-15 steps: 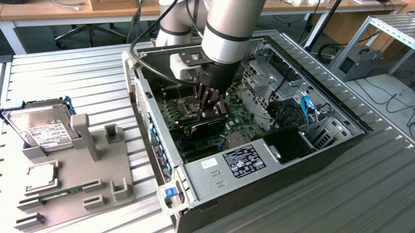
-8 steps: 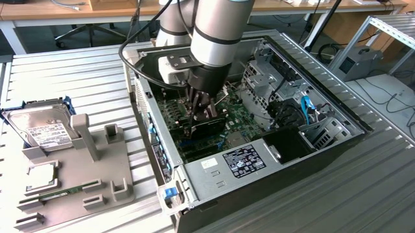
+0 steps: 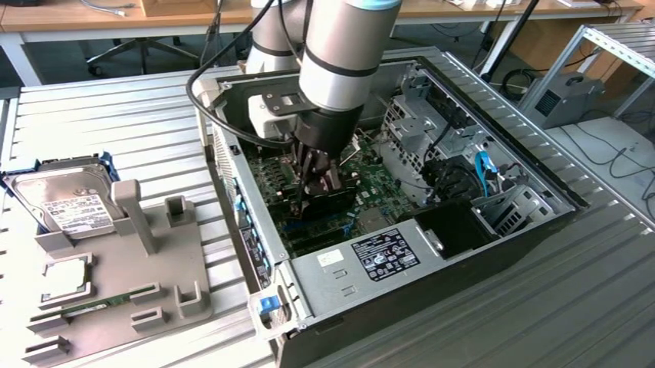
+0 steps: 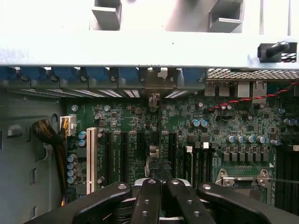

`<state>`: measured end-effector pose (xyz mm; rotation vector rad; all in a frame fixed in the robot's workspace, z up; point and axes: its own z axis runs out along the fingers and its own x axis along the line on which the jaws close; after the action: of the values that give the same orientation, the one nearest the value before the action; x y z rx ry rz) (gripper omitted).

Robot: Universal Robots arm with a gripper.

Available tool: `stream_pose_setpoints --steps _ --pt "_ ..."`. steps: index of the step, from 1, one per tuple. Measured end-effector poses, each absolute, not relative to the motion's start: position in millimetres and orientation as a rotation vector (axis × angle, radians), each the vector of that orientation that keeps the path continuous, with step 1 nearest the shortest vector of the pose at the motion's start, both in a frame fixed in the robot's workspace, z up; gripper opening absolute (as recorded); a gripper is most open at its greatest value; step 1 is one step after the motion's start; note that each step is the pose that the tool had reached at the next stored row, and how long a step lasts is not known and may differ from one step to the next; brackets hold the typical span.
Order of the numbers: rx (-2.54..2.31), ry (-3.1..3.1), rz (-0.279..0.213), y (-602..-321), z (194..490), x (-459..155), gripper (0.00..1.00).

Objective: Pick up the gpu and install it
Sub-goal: 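Press down on the gpu until it lock into place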

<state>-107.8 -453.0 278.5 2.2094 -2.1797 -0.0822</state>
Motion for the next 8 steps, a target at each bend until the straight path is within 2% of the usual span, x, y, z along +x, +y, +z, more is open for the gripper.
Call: stream_pose_setpoints --steps 8 --pt "2.208 -2.179 -0.082 -452.8 272.3 -107.8 0.11"
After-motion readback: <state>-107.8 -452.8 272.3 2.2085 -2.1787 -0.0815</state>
